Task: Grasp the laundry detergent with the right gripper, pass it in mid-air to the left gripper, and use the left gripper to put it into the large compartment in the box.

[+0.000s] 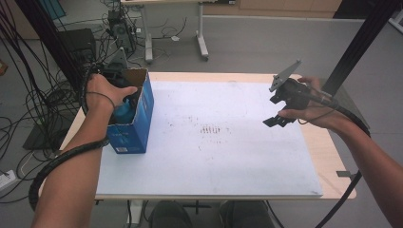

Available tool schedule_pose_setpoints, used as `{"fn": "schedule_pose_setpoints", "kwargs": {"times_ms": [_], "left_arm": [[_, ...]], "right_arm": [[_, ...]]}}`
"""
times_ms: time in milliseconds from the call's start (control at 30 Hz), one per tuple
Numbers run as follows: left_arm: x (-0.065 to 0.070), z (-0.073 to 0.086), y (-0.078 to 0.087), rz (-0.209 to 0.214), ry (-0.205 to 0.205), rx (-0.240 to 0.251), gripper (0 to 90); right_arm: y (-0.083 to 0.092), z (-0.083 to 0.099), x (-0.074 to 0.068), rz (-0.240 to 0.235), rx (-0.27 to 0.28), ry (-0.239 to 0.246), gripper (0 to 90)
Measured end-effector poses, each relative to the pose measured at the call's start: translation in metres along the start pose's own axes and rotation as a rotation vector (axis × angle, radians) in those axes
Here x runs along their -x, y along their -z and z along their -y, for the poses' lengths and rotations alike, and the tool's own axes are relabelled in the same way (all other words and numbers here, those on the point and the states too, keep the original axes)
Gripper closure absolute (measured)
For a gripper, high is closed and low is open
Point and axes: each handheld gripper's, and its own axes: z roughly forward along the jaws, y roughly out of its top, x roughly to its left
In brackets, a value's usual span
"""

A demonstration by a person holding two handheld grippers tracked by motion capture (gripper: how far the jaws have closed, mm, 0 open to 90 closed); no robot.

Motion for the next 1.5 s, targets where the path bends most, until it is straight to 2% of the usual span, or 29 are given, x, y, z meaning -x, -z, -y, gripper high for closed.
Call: {"fn": "schedule_pose_setpoints", "kwargs": {"times_ms": [167,267,467,600,700,867,1033,1167,1500], "left_arm": [[0.004,0.003,0.016,0.005,-0.028,0.021,26.8],[0.006,0.003,0.026,0.022,-0.037,0.034,24.8],[0.022,-0.005,0.039,0.029,-0.076,0.069,19.3],[0.039,-0.014,0.046,0.041,-0.104,0.086,16.0],[0.055,-0.021,0.052,0.070,-0.130,0.109,12.4],[0.075,-0.031,0.056,0.094,-0.161,0.118,9.7],[0.089,-0.042,0.057,0.110,-0.168,0.128,10.2],[0.097,-0.051,0.055,0.120,-0.158,0.126,10.3],[0.109,-0.069,0.048,0.122,-0.149,0.112,10.3]], "right_arm": [[-0.001,0.000,0.000,-0.002,0.004,-0.011,11.1],[-0.002,0.001,0.001,-0.007,-0.006,-0.014,11.1],[-0.006,0.002,0.005,-0.016,-0.003,-0.035,10.8],[-0.008,0.002,0.005,-0.027,-0.002,-0.032,10.4],[-0.008,0.001,0.007,-0.036,-0.013,-0.025,10.3],[-0.008,-0.001,0.010,-0.040,-0.020,-0.014,10.3],[-0.009,-0.001,0.011,-0.045,-0.030,-0.006,10.3],[-0.009,0.002,0.012,-0.044,-0.039,-0.002,10.3],[-0.007,0.006,0.018,-0.043,-0.047,-0.008,10.3]]}}
